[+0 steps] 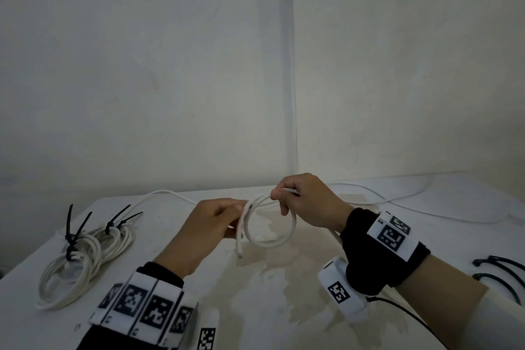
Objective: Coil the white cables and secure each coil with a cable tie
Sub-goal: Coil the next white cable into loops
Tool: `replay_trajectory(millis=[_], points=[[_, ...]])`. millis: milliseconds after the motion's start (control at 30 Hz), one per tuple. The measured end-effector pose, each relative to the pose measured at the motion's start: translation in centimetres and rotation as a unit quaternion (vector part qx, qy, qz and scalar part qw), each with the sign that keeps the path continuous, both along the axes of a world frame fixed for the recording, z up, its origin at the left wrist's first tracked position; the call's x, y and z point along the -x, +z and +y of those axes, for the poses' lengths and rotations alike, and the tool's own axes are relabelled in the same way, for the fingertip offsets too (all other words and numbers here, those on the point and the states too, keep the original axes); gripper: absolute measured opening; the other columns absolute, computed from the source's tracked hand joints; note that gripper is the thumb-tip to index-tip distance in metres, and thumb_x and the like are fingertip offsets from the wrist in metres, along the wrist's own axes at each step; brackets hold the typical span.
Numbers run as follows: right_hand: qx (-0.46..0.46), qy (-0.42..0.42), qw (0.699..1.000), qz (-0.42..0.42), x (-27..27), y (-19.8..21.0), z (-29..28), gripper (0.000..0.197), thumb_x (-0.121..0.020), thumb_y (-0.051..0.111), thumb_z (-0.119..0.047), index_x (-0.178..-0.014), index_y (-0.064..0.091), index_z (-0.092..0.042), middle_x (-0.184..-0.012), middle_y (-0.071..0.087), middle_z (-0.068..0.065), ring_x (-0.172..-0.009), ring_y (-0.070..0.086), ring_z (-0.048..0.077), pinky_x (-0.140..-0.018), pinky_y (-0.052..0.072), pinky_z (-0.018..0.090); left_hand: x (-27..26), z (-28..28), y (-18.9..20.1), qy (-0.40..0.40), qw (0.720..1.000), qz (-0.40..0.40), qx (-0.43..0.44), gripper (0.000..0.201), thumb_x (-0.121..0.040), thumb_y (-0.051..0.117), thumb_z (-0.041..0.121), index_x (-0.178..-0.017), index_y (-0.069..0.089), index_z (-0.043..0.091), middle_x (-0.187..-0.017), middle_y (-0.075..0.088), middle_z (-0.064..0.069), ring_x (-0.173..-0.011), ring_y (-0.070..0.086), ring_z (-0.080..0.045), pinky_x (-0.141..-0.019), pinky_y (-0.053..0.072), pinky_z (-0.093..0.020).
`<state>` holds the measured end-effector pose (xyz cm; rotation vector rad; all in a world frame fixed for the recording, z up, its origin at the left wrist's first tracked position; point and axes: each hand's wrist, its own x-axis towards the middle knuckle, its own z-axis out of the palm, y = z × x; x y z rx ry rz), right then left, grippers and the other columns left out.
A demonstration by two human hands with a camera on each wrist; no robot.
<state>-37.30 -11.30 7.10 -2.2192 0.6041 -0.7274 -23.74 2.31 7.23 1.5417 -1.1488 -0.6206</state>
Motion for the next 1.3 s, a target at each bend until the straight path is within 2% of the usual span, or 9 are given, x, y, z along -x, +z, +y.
replay_trajectory(millis=[100,167,300,633,867,1000,1067,1167,1300], points=[[-0.006,0.004,1.000,-0.010,0.1,0.1,0.0,0.025,-0.092,0.055,-0.020,-0.077,0.067,-0.004,-0.054,0.059,-0.009,-0.043,0.044,0.002,-0.047,0.034,0.010,-0.2,0.1,-0.1,-0.034,0.996,0.078,0.015,0.018,-0.087,0.056,-0.001,-0.090,0.070,0.010,-0.077,0.074,-0.003,-0.068,0.067,-0.010,-0.061,0.053,-0.016],[-0.007,0.006,1.000,-0.024,0.1,0.2,0.2,0.025,-0.092,0.055,-0.020,-0.073,0.065,-0.008,-0.053,0.058,-0.009,-0.043,0.042,0.003,-0.047,0.034,0.011,-0.5,-0.3,-0.6,0.009,0.999,0.030,0.035,0.015,-0.082,0.063,0.001,-0.084,0.069,0.015,-0.067,0.071,0.004,-0.060,0.062,-0.007,-0.057,0.051,-0.014],[-0.025,0.016,0.999,-0.032,0.3,0.4,0.4,0.025,-0.092,0.055,-0.019,-0.074,0.065,-0.004,-0.051,0.056,-0.006,-0.039,0.041,0.001,-0.045,0.032,0.009,-0.2,-0.6,-1.2,-0.031,0.999,0.014,0.004,0.014,-0.086,0.060,0.013,-0.098,0.065,0.011,-0.088,0.070,-0.006,-0.076,0.065,-0.013,-0.073,0.057,-0.024],[-0.084,0.039,0.996,0.002,0.8,0.5,0.5,0.027,-0.094,0.051,-0.022,-0.074,0.062,-0.007,-0.047,0.056,-0.007,-0.035,0.036,0.003,-0.041,0.031,0.012,0.4,-1.4,-2.6,0.028,0.990,-0.138,-0.002,0.021,-0.092,0.053,0.021,-0.074,0.057,0.011,-0.048,0.059,0.009,-0.049,0.054,-0.002,-0.056,0.048,-0.018],[-0.140,0.079,0.986,0.032,1.2,0.9,0.9,0.026,-0.095,0.049,-0.024,-0.076,0.059,-0.007,-0.055,0.058,0.001,-0.036,0.033,0.006,-0.040,0.030,0.014,1.1,-1.9,-3.3,0.093,0.974,-0.200,0.059,0.019,-0.095,0.046,0.022,-0.079,0.052,0.015,-0.058,0.052,0.001,-0.046,0.054,0.000,-0.044,0.042,-0.013],[-0.127,0.083,0.988,0.037,1.3,0.7,1.1,0.025,-0.094,0.051,-0.025,-0.078,0.058,-0.007,-0.054,0.059,0.000,-0.036,0.032,0.006,-0.040,0.029,0.014,0.4,-2.2,-4.0,0.119,0.936,-0.328,0.052,0.015,-0.094,0.048,0.028,-0.085,0.051,0.015,-0.064,0.061,-0.004,-0.054,0.059,-0.015,-0.055,0.049,-0.034],[-0.129,0.077,0.988,0.026,1.4,0.6,0.9,0.025,-0.094,0.052,-0.024,-0.079,0.058,-0.006,-0.053,0.057,-0.001,-0.036,0.033,0.006,-0.040,0.029,0.015,-0.3,-2.4,-3.9,0.117,0.923,-0.362,0.050,0.025,-0.086,0.051,0.040,-0.084,0.054,0.016,-0.075,0.060,0.003,-0.065,0.057,-0.014,-0.059,0.045,-0.026],[-0.134,0.063,0.989,0.001,1.4,0.3,0.6,0.026,-0.094,0.051,-0.021,-0.084,0.061,0.001,-0.054,0.057,0.000,-0.037,0.033,0.006,-0.040,0.030,0.016,-0.7,-2.3,-3.1,0.062,0.966,-0.245,0.058,0.029,-0.076,0.054,0.050,-0.080,0.057,0.022,-0.087,0.054,0.018,-0.075,0.053,0.002,-0.064,0.038,-0.008],[-0.099,0.050,0.994,-0.021,1.2,0.3,0.4,0.023,-0.093,0.053,-0.017,-0.085,0.061,0.003,-0.054,0.057,0.000,-0.036,0.035,0.003,-0.041,0.031,0.014,0.3,-1.8,-2.4,-0.010,0.998,-0.057,0.027,0.017,-0.095,0.046,0.019,-0.081,0.053,0.014,-0.057,0.059,0.007,-0.064,0.059,-0.012,-0.055,0.042,-0.021]])
